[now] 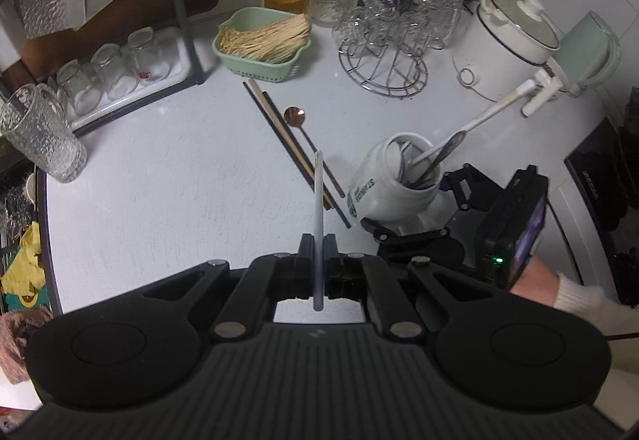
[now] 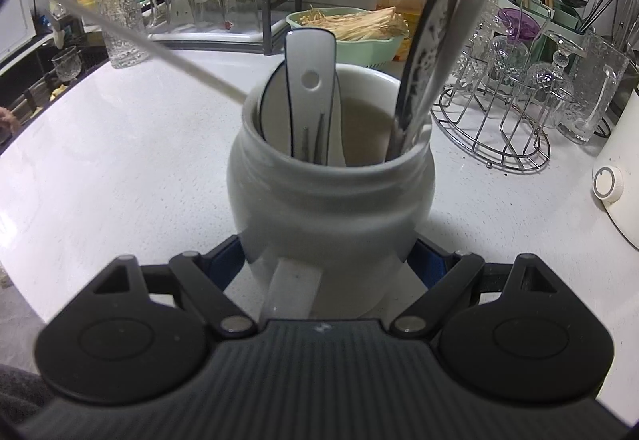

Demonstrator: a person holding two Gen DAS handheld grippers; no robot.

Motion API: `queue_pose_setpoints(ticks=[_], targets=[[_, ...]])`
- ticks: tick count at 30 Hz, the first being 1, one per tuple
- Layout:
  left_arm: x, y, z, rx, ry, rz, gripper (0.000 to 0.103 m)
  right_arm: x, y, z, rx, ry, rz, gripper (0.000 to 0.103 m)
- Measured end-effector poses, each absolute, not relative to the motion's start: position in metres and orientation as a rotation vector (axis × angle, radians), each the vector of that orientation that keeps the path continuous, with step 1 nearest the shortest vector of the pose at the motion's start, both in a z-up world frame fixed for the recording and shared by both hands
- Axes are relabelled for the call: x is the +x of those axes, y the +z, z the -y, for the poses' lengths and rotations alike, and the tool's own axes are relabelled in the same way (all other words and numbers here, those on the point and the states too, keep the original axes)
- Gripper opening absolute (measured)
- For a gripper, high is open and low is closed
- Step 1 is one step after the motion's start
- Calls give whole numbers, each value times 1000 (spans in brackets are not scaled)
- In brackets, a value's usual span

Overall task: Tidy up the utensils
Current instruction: 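Lower the thin white stick into the white jar with left gripper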

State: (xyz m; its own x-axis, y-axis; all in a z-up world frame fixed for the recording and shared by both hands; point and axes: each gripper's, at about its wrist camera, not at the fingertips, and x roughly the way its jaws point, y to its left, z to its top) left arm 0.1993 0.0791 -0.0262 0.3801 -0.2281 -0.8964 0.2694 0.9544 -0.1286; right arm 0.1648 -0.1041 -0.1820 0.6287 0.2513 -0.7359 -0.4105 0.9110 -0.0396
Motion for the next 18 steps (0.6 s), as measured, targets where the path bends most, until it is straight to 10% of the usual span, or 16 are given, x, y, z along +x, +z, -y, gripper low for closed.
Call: queue_pose_setpoints(ticks=[18], targets=[[211,70,-49,63,-468,-1230,5,165,-182,106,-225,413,-800,90]])
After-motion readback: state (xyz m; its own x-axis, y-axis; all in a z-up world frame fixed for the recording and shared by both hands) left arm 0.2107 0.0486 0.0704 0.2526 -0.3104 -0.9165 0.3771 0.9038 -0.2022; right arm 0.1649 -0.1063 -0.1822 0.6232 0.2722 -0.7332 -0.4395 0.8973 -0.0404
